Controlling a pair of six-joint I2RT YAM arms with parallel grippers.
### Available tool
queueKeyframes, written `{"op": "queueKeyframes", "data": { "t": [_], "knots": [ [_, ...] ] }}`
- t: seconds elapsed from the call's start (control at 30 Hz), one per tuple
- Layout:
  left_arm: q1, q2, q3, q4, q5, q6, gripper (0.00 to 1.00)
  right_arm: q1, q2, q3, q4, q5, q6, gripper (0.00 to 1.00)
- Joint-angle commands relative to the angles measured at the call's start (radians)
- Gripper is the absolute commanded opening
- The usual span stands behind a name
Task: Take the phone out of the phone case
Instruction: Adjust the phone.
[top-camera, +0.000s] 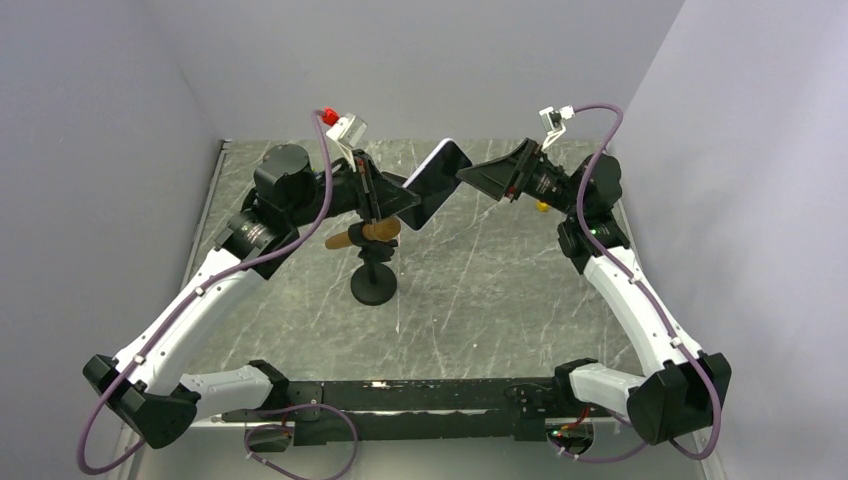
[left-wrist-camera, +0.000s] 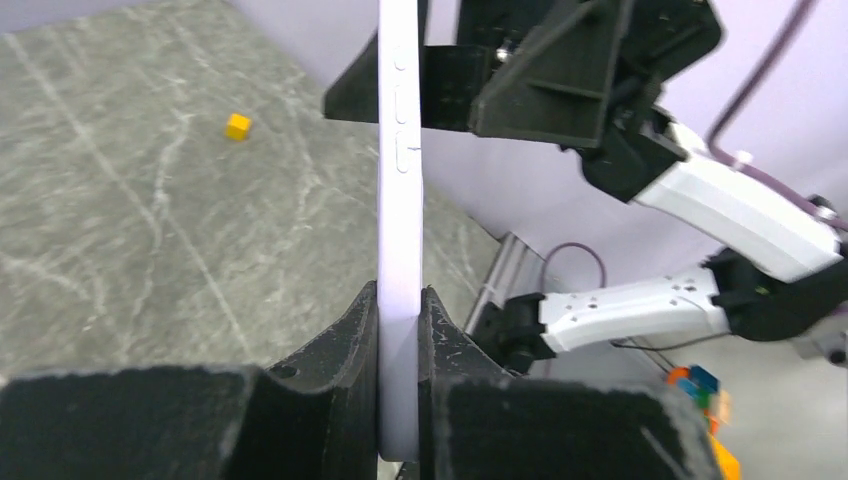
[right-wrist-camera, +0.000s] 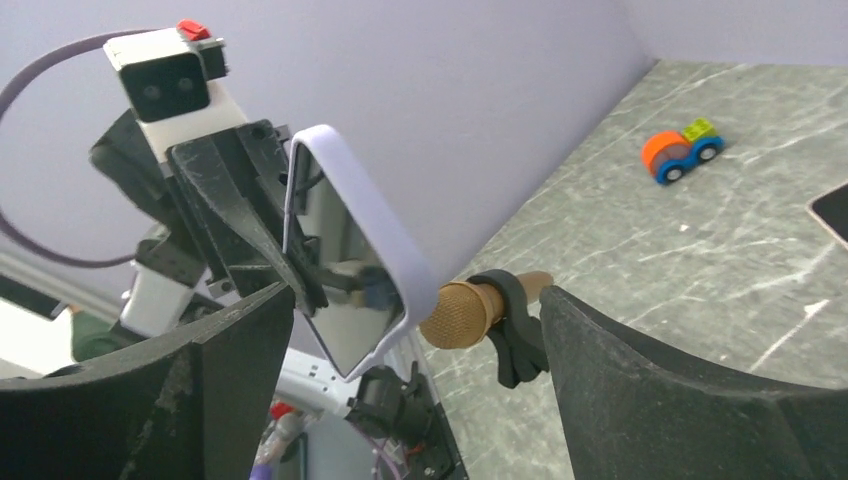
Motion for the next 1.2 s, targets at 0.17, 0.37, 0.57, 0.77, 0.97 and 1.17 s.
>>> {"op": "queueKeyframes", "data": {
  "t": [0.17,0.37,0.57,0.77,0.97,1.17],
  "knots": [
    [0.044,-0.018,-0.045,0.337,0.255,-0.211,0.0,-0.003,0.027,-0.034,0.41,-0.133,0.193,0.77],
    [0.068,-0.001,-0.068,0.436,0.309,-0.306,0.0,-0.002,0.09,-0.063,0.693,-0.193,0.382,0.49],
    [0.068,0.029,-0.036,0.421,0.321,-0.315,0.0,0.006,0.143,-0.035,0.792,-0.203,0.462,0.18],
    [0.084,0.023,0.06,0.13,0.28,-0.139,0.74,0.003,0.094,-0.007,0.553,-0.156,0.328,0.0],
    [0.182,-0.071,-0.09,0.228,0.379,-0.156,0.72,-0.003,0.102,-0.008,0.656,-0.189,0.454,0.0],
    [0.201,-0.094,-0.11,0.206,0.449,-0.075,0.61,-0.009,0.134,-0.013,0.841,-0.198,0.614,0.0]
  ]
}}
